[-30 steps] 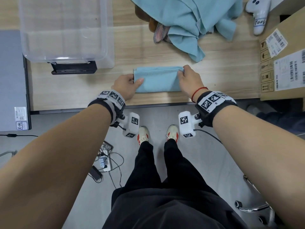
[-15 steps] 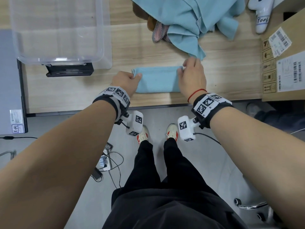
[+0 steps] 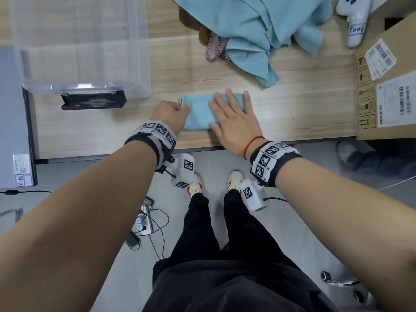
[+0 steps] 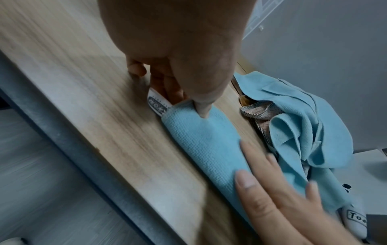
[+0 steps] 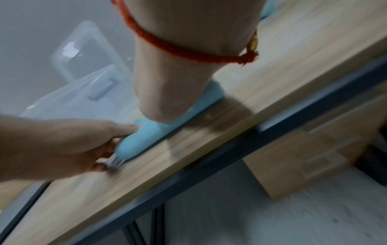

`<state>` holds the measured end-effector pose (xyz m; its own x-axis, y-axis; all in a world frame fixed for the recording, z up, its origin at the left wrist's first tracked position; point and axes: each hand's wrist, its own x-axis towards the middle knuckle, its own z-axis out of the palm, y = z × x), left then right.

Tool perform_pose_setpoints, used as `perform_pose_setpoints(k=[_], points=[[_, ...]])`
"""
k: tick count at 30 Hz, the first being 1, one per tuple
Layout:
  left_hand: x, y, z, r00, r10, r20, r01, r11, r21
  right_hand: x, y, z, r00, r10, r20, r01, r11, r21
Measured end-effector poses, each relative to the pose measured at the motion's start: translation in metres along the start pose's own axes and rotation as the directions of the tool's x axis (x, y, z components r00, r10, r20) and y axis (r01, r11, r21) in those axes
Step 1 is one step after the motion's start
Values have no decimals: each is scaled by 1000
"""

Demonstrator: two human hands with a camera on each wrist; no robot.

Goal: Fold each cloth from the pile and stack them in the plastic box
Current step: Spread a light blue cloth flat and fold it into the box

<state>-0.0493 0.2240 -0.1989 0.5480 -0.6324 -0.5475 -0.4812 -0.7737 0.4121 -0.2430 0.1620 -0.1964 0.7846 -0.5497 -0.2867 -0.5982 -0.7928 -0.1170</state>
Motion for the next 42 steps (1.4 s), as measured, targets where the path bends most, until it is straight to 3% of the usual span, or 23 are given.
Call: perform_pose_setpoints(k=[4, 10, 13, 16, 21, 24, 30, 34, 38, 42], points=[[-1, 2, -3, 1000, 6, 9, -6, 1000, 4, -8, 26, 10, 975, 203, 85, -212, 971, 112], [-7, 2, 6, 995, -27, -96, 25, 999, -24, -7, 38, 7, 978, 205, 45, -210, 962, 174], [-12, 1, 9, 988, 68, -141, -70, 998, -5, -9, 38, 2, 974, 223, -31, -214, 961, 176], [-14, 8, 11, 989, 139, -44, -134, 986, 95, -11, 38, -3, 966, 258, -2, -253, 949, 187], [-19, 18, 14, 989, 89, 118, -104, 986, 133, -17, 42, -2, 952, 275, 135, -305, 885, 351], [-26, 23, 16, 976, 121, 182, -150, 977, 153, -24, 47, 0, 940, 283, 190, -336, 863, 377], [-40, 23, 20, 981, 63, 184, -109, 963, 248, -33, 54, -6, 926, 278, 256, -368, 817, 444], [-48, 29, 18, 986, 29, 164, -40, 997, 68, -34, 60, -26, 915, 237, 327, -402, 605, 688], [-57, 44, 0, 970, -59, 237, 135, 937, -321, -29, 67, -60, 920, 267, 288, -361, 286, 888], [-78, 69, -29, 981, -74, 180, 165, 801, -576, -29, 66, -108, 939, 264, 222, -284, 225, 932]])
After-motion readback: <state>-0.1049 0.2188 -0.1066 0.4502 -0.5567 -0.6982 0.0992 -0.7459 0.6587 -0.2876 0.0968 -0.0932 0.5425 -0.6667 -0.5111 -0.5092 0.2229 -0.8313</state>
